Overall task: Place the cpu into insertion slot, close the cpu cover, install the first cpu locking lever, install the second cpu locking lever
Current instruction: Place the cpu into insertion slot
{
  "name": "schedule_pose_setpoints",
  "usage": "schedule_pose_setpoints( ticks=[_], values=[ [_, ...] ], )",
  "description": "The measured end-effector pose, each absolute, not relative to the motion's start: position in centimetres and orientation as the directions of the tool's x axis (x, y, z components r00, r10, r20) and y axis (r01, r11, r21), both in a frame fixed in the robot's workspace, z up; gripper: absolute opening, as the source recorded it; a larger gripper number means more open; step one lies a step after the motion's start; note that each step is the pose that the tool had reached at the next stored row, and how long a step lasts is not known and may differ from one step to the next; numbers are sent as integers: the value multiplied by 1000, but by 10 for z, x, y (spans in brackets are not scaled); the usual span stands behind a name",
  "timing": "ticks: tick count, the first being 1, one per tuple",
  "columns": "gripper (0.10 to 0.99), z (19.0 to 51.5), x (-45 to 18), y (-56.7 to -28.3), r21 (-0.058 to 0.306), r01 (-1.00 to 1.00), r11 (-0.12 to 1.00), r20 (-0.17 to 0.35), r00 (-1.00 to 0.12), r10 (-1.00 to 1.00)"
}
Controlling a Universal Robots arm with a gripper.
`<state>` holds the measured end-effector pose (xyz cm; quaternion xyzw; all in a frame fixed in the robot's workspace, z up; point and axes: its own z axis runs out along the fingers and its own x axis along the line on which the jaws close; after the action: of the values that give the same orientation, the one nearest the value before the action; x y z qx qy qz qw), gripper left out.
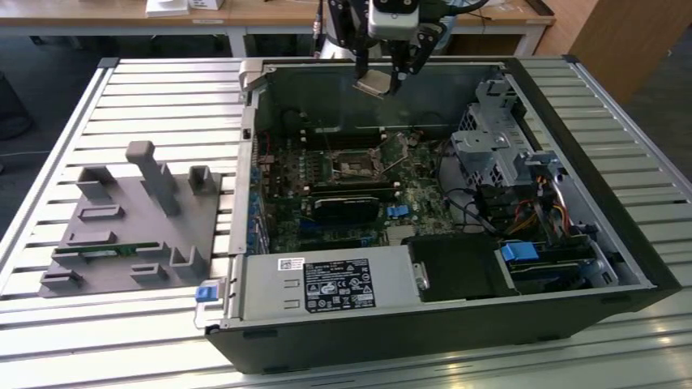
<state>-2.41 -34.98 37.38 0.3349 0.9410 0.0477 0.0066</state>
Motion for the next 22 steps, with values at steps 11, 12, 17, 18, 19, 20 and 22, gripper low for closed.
schedule_pose_setpoints(
  ticks=[11, 12, 17, 18, 19, 20, 22],
  values=[
    [541, 374, -24, -350, 94, 661, 745, 19, -749, 662],
    [541, 374, -24, -350, 94, 663, 742, 19, -747, 665],
    [541, 374, -24, -350, 94, 678, 729, 19, -734, 679],
    [541, 374, -24, -350, 94, 680, 727, 19, -731, 682],
    [541, 374, -24, -350, 94, 683, 724, 20, -729, 685],
    [541, 374, -24, -350, 94, 686, 722, 20, -726, 687],
    [541, 374, -24, -350, 94, 691, 717, 19, -721, 693]
  ],
)
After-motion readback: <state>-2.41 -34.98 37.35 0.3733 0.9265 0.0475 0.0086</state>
